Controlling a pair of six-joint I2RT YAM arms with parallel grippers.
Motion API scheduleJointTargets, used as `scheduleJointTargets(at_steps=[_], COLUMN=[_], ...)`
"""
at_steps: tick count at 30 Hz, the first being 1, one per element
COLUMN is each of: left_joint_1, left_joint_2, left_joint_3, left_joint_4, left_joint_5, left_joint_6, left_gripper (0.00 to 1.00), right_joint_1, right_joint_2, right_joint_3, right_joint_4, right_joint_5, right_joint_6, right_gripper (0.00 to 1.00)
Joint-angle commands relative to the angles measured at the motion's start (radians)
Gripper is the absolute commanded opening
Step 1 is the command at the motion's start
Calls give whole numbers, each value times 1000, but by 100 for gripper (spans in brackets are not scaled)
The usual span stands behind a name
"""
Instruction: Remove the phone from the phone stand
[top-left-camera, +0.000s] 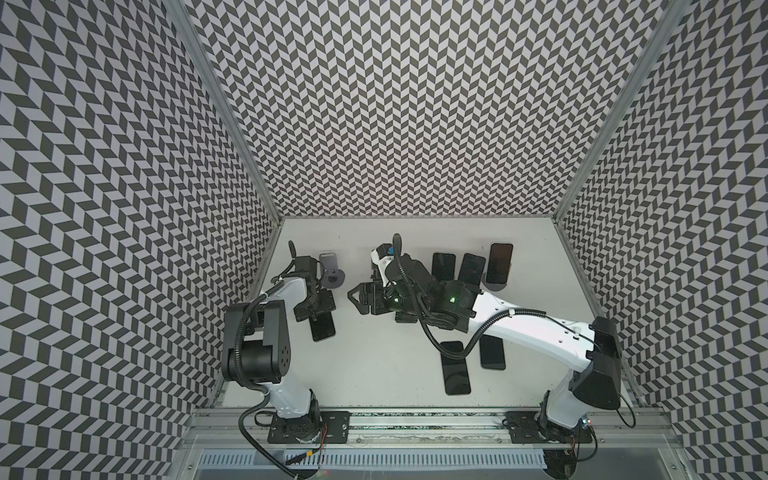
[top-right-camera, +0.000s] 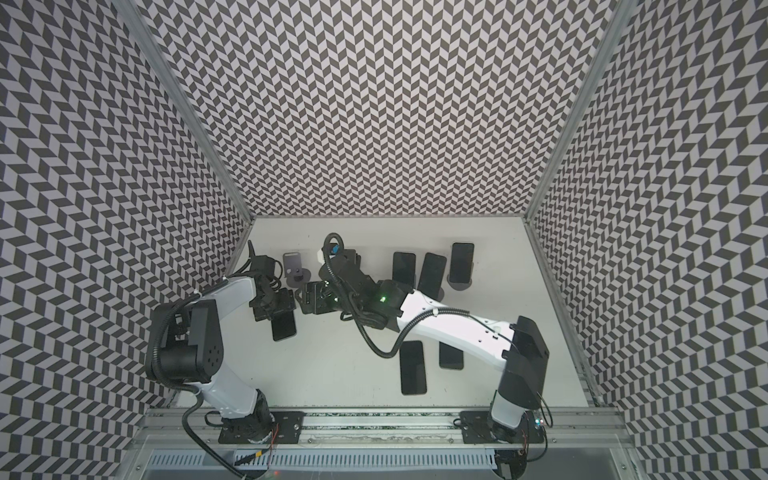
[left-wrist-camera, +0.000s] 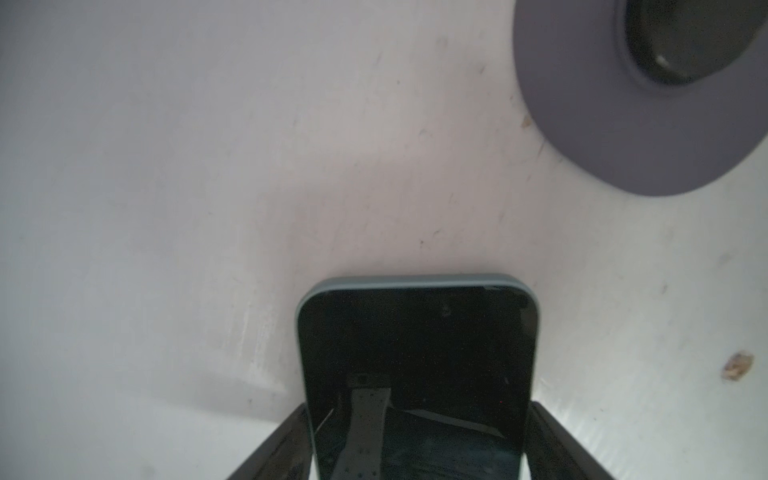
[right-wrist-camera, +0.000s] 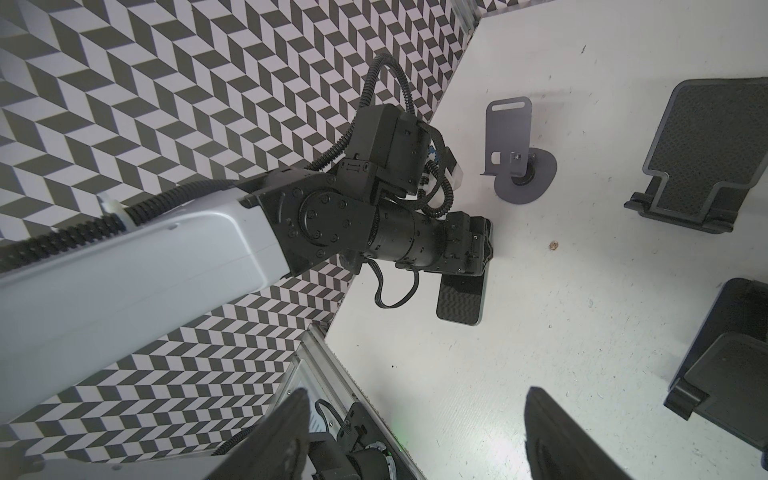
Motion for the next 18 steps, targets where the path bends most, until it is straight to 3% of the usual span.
scheduleJointTargets(at_steps=[1,18], left_joint_1=[1,16], left_joint_2=[49,17], left_joint_3=[-46,-40], left_joint_4=[7,6], left_joint_5=[9,35], left_joint_6=[-11,-5], left_gripper=[79,82], right_joint_1=[6,7], right_joint_2=[-37,-114], right_joint_3=[0,-72], right_joint_4=[26,21], right_joint_5=[15,51], right_joint_6=[4,-4], right_gripper=[79,80])
